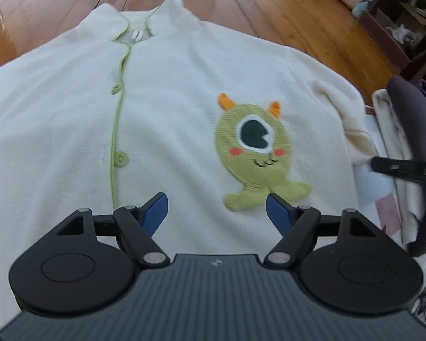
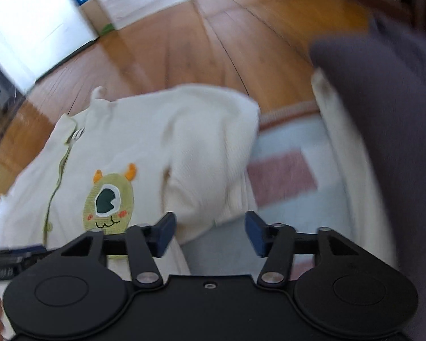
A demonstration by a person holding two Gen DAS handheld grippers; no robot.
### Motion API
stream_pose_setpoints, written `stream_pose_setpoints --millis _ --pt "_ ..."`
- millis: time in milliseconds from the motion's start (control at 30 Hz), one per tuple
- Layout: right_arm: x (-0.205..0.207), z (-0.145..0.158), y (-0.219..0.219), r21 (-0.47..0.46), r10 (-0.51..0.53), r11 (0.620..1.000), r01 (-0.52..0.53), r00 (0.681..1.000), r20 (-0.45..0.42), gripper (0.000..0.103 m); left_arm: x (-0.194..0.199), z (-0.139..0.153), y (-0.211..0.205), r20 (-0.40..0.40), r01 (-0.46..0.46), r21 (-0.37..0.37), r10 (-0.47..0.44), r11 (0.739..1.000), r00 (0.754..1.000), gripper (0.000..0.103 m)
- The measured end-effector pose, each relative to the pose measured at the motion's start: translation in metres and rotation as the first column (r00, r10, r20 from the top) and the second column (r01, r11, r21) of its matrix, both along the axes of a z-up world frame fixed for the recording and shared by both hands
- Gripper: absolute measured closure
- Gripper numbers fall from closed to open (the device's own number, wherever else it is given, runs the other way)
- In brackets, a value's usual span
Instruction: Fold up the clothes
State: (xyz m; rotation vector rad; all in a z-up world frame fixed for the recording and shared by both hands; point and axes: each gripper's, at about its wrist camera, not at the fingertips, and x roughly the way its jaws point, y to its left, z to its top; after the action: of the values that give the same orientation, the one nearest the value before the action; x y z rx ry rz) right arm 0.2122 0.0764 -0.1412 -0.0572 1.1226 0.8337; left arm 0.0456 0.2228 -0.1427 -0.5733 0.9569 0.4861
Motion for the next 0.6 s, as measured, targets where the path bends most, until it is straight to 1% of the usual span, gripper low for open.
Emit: stream_pose_setpoints --millis 67,133,200,233,267,300,333,367,400,433,467,533,567,600 --pt "0.003 -0.018 0.005 0.015 -0.020 1.000 0.021 0.998 -0.063 0.035 -0.011 -0.002 -0.001 0.035 -0.036 -0.025 0.036 0.999 0.999 0.026" --pt "0.002 -0.029 0.014 0.015 -0.046 0.999 0.048 0.995 -0.085 0.034 -0.014 -0.013 0.000 0.049 -0.074 -0.068 0.077 0.995 0.996 0.026" --pt "0.001 -0.030 0.020 0.040 -0.064 0.997 0.066 0.997 -0.043 0.034 -0.017 -0.021 0.000 0.050 -0.099 -0.105 0.104 0.990 0.993 0.026" --pt "0.001 -0.030 0.023 0.032 -0.068 0.997 0.069 0.997 -0.019 0.036 -0.019 -0.024 0.001 0.049 -0.102 -0.106 0.108 0.989 0.993 0.026" --pt "0.000 -0.029 0.028 0.027 -0.063 0.998 0.062 0.998 0.016 0.067 -0.020 -0.026 0.001 0.047 -0.104 -0.102 0.110 0.989 0.993 0.026" --pt "0.000 -0.025 0.033 0.009 -0.039 0.999 0.039 0.997 0.067 0.088 -0.021 -0.028 0.001 0.046 -0.107 -0.098 0.111 0.989 0.993 0.026" --pt "-0.002 -0.019 0.038 -0.026 -0.024 0.999 0.028 0.991 0.134 0.089 -0.022 -0.029 0.002 0.041 -0.110 -0.093 0.114 0.990 0.993 0.026" --pt "-0.006 -0.008 0.041 -0.058 -0.029 0.997 0.043 0.975 0.219 0.089 -0.023 -0.029 0.003 0.039 -0.116 -0.090 0.120 0.989 0.992 0.026" --pt "-0.010 0.003 0.043 -0.087 -0.029 0.995 0.058 0.952 0.305 0.089 -0.025 -0.029 0.005 0.039 -0.123 -0.087 0.127 0.989 0.991 0.026" --pt "-0.013 0.015 0.045 -0.117 -0.021 0.990 0.072 0.919 0.393 0.089 -0.027 -0.029 0.006 0.039 -0.130 -0.084 0.133 0.988 0.990 0.026" --pt "-0.017 0.026 0.047 -0.149 -0.010 0.984 0.093 0.876 0.483 0.089 -0.028 -0.029 0.008 0.039 -0.136 -0.085 0.139 0.987 0.990 0.026" --pt "-0.025 0.048 0.052 -0.202 0.019 0.969 0.143 0.770 0.638 0.089 -0.031 -0.028 0.012 0.038 -0.169 -0.079 0.172 0.982 0.984 0.026" --pt "-0.029 0.056 0.055 -0.216 0.027 0.961 0.171 0.720 0.693 0.089 -0.033 -0.027 0.014 0.036 -0.190 -0.077 0.193 0.979 0.981 0.027" --pt "-0.034 0.065 0.057 -0.222 0.040 0.958 0.182 0.681 0.731 0.089 -0.034 -0.026 0.016 0.035 -0.211 -0.075 0.214 0.975 0.976 0.027"
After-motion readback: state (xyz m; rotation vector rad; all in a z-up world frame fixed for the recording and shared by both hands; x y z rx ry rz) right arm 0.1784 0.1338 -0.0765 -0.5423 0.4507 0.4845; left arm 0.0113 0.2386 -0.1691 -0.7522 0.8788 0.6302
